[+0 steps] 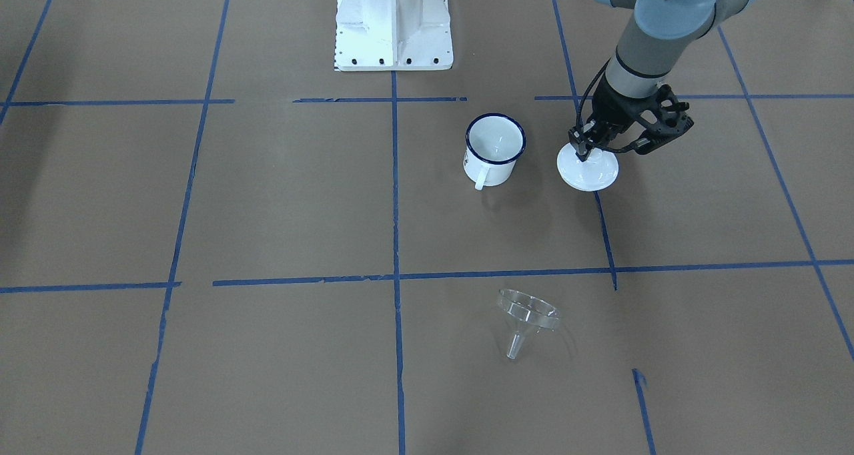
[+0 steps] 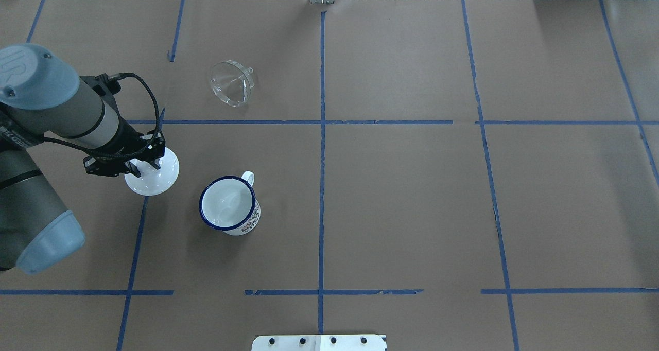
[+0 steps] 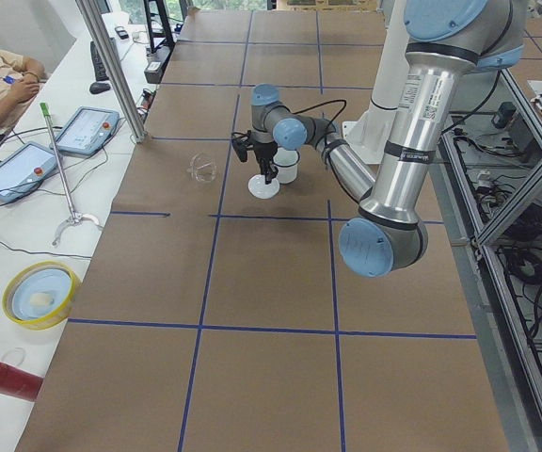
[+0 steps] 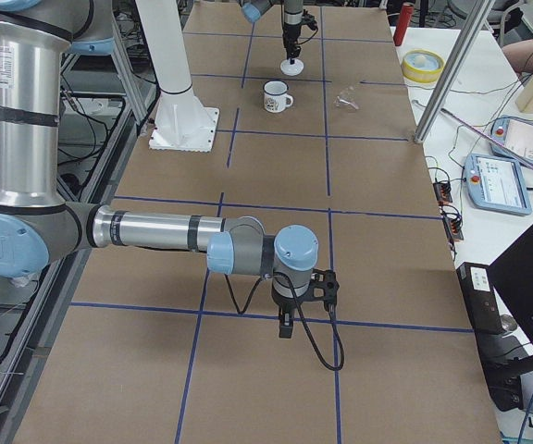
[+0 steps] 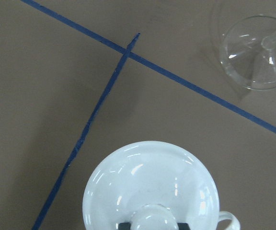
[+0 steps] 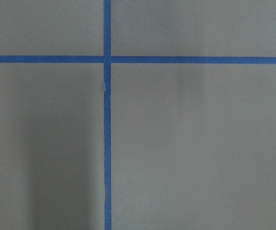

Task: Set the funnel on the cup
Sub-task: 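Lift the lid off the mug and lower it beside the mug, nearer the robot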

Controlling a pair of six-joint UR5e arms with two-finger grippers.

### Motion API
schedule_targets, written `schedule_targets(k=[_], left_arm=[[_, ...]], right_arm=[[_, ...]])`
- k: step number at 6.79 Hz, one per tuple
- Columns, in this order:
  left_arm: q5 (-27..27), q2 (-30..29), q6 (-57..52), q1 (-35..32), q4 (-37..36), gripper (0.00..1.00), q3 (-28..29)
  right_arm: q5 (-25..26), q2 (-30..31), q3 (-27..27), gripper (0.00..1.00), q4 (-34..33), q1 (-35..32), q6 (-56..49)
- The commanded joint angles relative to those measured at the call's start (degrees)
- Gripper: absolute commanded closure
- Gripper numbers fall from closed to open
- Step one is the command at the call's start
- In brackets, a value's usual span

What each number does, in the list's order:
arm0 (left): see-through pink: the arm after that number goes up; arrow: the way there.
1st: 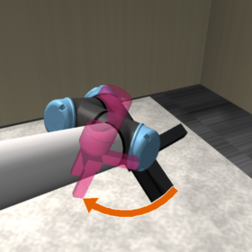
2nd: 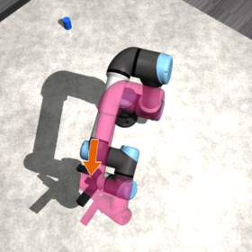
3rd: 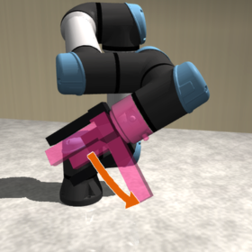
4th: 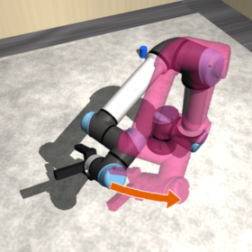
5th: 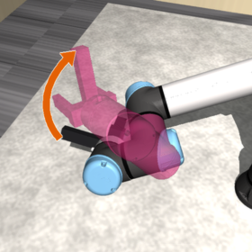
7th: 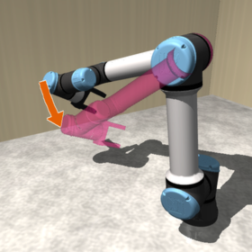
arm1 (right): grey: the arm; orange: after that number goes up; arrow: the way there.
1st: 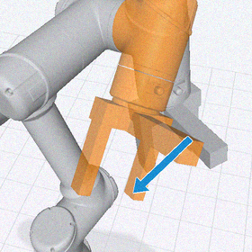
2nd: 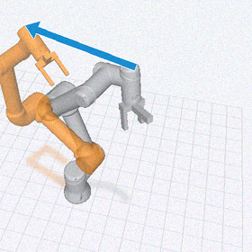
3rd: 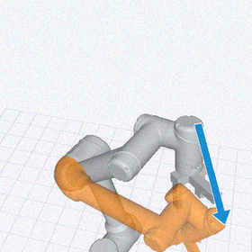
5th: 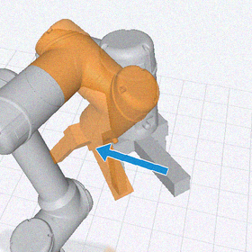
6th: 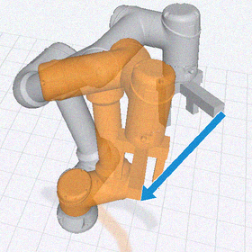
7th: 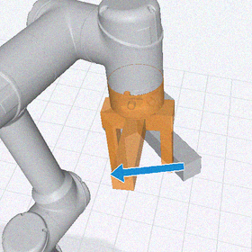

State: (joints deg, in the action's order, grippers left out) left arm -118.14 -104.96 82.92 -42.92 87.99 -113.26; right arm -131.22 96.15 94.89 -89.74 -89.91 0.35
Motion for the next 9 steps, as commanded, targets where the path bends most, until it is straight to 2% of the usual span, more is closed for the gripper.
schedule_targets(k=[1,3,4,8,9], left_arm=[[-2.4,1.6,0.5,2.7,3.6,1.00,2.8],[-3.9,2.2,3.9,4.8,7.3,1.00,3.4],[-3.9,4.0,4.0,6.3,7.5,1.00,3.8],[-4.9,4.3,6.4,7.1,8.6,1.00,3.9],[-5.0,4.3,6.5,7.1,8.6,0.72,4.0]], right_arm=[[0.0,0.0,0.0,0.00,0.0,0.0,0.0],[0.0,0.0,0.0,0.00,0.0,0.0,0.0],[0.0,0.0,0.0,0.00,0.0,0.0,0.0],[0.0,0.0,0.0,0.00,0.0,0.0,0.0],[0.0,0.0,-0.1,0.00,0.0,0.0,0.0]])
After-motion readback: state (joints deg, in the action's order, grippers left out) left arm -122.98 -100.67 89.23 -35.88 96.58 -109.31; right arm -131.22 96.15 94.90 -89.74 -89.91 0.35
